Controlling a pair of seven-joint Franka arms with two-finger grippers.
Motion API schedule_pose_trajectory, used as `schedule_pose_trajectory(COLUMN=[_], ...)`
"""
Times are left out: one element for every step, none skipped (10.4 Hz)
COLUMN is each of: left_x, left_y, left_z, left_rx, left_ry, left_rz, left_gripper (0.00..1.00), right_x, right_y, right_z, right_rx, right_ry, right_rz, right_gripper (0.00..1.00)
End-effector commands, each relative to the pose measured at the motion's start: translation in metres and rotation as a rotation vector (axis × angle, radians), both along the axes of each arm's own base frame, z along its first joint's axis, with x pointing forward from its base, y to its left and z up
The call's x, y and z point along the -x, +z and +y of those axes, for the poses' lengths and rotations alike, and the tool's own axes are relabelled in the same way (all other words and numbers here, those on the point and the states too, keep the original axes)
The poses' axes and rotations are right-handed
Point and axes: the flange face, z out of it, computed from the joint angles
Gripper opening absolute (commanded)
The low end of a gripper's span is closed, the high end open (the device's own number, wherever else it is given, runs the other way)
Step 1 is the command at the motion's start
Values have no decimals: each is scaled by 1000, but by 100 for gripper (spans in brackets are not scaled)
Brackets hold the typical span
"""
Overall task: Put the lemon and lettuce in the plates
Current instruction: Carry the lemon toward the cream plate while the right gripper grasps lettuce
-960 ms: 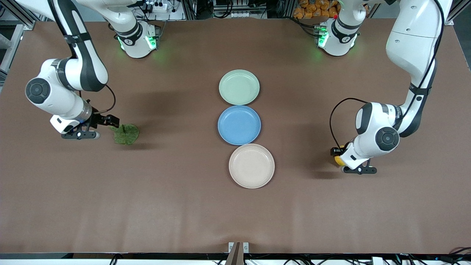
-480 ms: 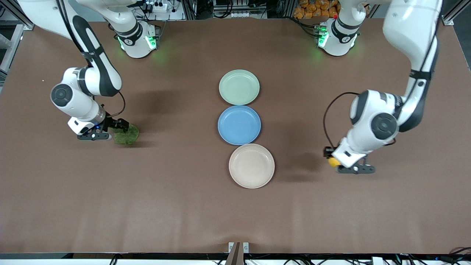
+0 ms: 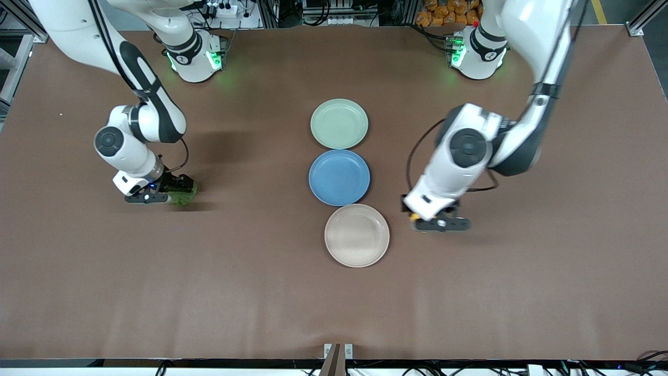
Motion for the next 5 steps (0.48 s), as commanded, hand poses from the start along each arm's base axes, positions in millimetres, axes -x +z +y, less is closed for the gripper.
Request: schedule_pose_trajectory(left_x=[-5, -3, 1, 5, 9], left_y=[-24, -39, -54, -69, -83], left_z=[-51, -65, -75, -84, -91], left_rx=[49, 55, 66, 75, 81], left_ry=[80, 98, 118, 142, 154], left_rz=[20, 31, 26, 25, 25], left_gripper=[0, 0, 0, 0, 0], right_x=[0, 0, 0, -1, -1], right_y=[-1, 0, 1, 3, 5], right_z=[3, 5, 6, 5, 5], right_rx=[-10, -10, -10, -10, -10], right_ry=[-24, -19, -15, -10, -9], right_rz=[-7, -4, -1, 0, 18], right_gripper=[90, 72, 51, 30, 10])
